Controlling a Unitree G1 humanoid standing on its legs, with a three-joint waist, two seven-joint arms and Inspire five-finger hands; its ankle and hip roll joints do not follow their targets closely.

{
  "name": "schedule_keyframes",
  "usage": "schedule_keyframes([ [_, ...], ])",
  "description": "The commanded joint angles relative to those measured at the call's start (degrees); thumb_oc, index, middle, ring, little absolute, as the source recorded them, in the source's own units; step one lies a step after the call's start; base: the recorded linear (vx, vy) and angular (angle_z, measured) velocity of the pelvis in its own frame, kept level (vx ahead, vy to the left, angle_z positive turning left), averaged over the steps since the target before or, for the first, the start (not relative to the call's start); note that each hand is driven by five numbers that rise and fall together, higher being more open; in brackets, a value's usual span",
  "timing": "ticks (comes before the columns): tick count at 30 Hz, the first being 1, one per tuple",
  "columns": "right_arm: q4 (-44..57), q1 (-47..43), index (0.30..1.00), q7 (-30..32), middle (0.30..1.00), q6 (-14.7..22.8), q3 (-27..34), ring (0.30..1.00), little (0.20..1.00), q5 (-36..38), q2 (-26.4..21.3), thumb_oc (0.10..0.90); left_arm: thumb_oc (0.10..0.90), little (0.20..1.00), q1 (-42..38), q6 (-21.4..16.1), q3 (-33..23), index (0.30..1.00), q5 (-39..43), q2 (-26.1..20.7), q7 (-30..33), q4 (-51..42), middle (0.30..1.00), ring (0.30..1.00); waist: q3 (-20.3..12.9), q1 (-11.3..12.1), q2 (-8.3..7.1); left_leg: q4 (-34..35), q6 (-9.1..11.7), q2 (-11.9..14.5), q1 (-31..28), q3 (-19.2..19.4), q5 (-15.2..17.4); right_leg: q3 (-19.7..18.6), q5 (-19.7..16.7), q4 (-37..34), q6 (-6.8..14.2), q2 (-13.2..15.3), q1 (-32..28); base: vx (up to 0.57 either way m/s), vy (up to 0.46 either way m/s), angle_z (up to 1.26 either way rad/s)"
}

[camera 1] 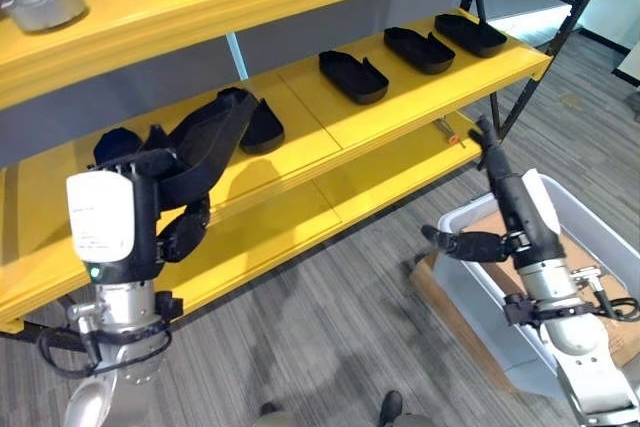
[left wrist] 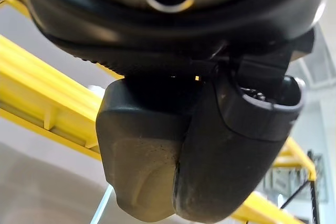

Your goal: Move parts from the plastic box to the shelf.

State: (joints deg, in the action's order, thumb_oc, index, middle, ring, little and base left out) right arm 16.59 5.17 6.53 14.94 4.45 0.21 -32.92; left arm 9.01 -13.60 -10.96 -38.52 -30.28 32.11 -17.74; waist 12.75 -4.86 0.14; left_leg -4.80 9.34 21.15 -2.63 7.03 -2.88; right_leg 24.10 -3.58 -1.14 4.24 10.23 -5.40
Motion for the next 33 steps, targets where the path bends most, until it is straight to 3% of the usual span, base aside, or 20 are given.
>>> schedule_keyframes([
  [1,5.83,-5.03,1.000,2.22,1.000,6.10,-2.07,1.000,1.000,0.62,-1.20,0.900,0.400,0.300,-2.87,-0.56,-5.15,0.300,2.45,-2.49,6.41,-6.32,0.300,0.300,-8.41,1.10,0.12,6.24,-0.21,-1.28,-0.34,-1.02,-6.54,-3.65,3.31,0.63,0.18,-2.21,2.58,0.14,0.295,0.37],
  [2,5.88,-4.39,1.000,2.19,1.000,6.22,-1.52,1.000,1.000,0.43,-0.75,0.900,0.400,0.300,-3.07,-0.36,-4.76,0.300,2.21,-2.57,6.13,-6.03,0.300,0.300,-9.09,1.20,0.40,8.40,-0.09,-2.23,-1.49,0.53,-4.34,-3.25,3.34,1.31,1.25,-1.00,1.80,0.13,0.289,0.43],
  [7,5.56,-4.04,1.000,1.83,1.000,5.54,-2.02,1.000,1.000,-0.02,0.67,0.900,0.400,0.300,-2.60,-0.25,-4.64,0.300,1.69,-3.65,5.82,-5.93,0.300,0.300,-9.48,2.54,-0.40,9.18,-1.21,-6.19,-2.50,0.47,-1.05,-2.38,1.83,1.22,3.22,2.16,0.76,0.08,0.216,0.34],
  [8,4.99,-4.61,1.000,1.77,1.000,5.18,-2.61,1.000,1.000,-0.49,1.45,0.900,0.400,0.300,-2.25,-0.10,-5.25,0.300,1.45,-4.31,6.08,-5.53,0.300,0.300,-9.34,3.15,-1.34,9.32,-2.39,-8.48,-2.48,0.68,0.06,-2.32,0.49,1.25,4.36,4.16,1.02,0.07,0.306,0.18],
  [14,4.43,-5.63,1.000,1.35,1.000,4.19,-3.79,1.000,1.000,-1.79,3.01,0.900,0.400,0.300,-1.17,0.87,-6.16,0.300,0.67,-5.13,6.64,-4.59,0.300,0.300,-9.44,4.57,-3.37,9.46,-5.03,-13.02,-2.57,1.07,2.70,-2.75,-1.75,1.41,6.83,8.12,1.27,0.05,0.205,0.05],
  [18,4.12,-6.08,1.000,1.20,1.000,3.75,-4.68,1.000,1.000,-2.73,3.87,0.900,0.400,0.300,-0.26,1.66,-6.70,0.300,0.11,-5.23,6.82,-3.94,0.300,0.300,-9.66,5.72,-4.85,9.47,-7.24,-16.92,-2.47,0.40,4.48,-3.02,-5.07,1.35,8.62,11.21,1.28,0.06,0.187,0.04],
  [22,4.03,-6.26,1.000,1.35,1.000,3.53,-5.23,1.000,1.000,-3.30,4.63,0.900,0.400,0.300,-0.15,2.13,-6.73,0.300,-0.45,-5.36,6.88,-4.08,0.300,0.300,-9.77,6.13,-5.79,9.44,-8.81,-19.63,-2.44,0.01,5.36,-3.31,-7.49,1.60,9.71,13.76,1.62,0.05,0.210,0.11],
  [23,3.83,-6.22,1.000,1.48,1.000,3.27,-6.05,1.000,1.000,-4.21,5.32,0.900,0.400,0.300,-0.33,2.72,-6.38,0.300,-1.05,-5.57,7.04,-4.09,0.300,0.300,-9.69,6.30,-6.16,9.71,-10.11,-21.93,-3.10,-0.31,6.25,-3.77,-9.83,2.86,10.01,15.95,2.33,0.07,0.365,0.20],
  [26,3.78,-5.99,1.000,1.52,1.000,3.08,-7.03,1.000,1.000,-4.94,5.72,0.900,0.400,0.300,-0.84,3.03,-5.56,0.300,-1.25,-5.72,6.52,-3.73,0.300,0.300,-8.88,5.93,-6.04,9.80,-11.49,-23.86,-4.01,-0.14,6.91,-4.89,-11.73,7.04,9.35,17.78,3.81,0.02,0.236,0.16],
  [27,3.79,-6.02,1.000,1.54,1.000,3.06,-7.04,1.000,1.000,-4.97,5.71,0.900,0.400,0.300,-0.92,3.03,-5.53,0.300,-1.24,-5.73,6.54,-3.64,0.300,0.300,-8.77,5.97,-6.06,9.80,-11.58,-23.95,-4.07,-0.10,6.93,-5.10,-11.59,7.50,9.39,17.93,4.03,-0.01,0.289,0.11],
  [28,3.83,-5.94,1.000,1.20,1.000,2.97,-7.63,1.000,1.000,-4.93,5.62,0.900,0.400,0.300,-1.46,3.20,-5.08,0.300,-1.17,-6.19,5.99,-3.34,0.300,0.300,-7.39,5.54,-5.41,9.80,-12.35,-23.95,-4.94,-0.04,7.24,-6.49,-10.23,13.11,8.11,17.22,6.48,0.02,0.225,-0.02],
  [30,3.60,-5.54,1.000,0.39,1.000,3.19,-7.87,1.000,1.000,-4.44,5.55,0.900,0.400,0.300,-2.60,3.13,-4.08,0.300,-0.86,-6.17,4.98,-2.32,0.300,0.300,-6.05,3.58,-4.29,9.80,-12.57,-23.45,-5.69,-0.36,7.19,-11.26,-5.84,17.07,5.67,9.99,12.12,0.03,0.196,-0.22],
  [33,3.62,-4.66,1.000,-0.52,1.000,3.48,-7.67,1.000,1.000,-3.23,4.92,0.900,0.400,0.300,-2.11,2.99,-3.85,0.300,-0.81,-5.66,4.27,-2.27,0.300,0.300,-5.19,3.03,-3.94,9.80,-12.52,-23.73,-6.14,-0.03,7.24,-10.66,-4.82,13.44,4.74,5.44,15.57,0.04,0.004,-0.27],
])
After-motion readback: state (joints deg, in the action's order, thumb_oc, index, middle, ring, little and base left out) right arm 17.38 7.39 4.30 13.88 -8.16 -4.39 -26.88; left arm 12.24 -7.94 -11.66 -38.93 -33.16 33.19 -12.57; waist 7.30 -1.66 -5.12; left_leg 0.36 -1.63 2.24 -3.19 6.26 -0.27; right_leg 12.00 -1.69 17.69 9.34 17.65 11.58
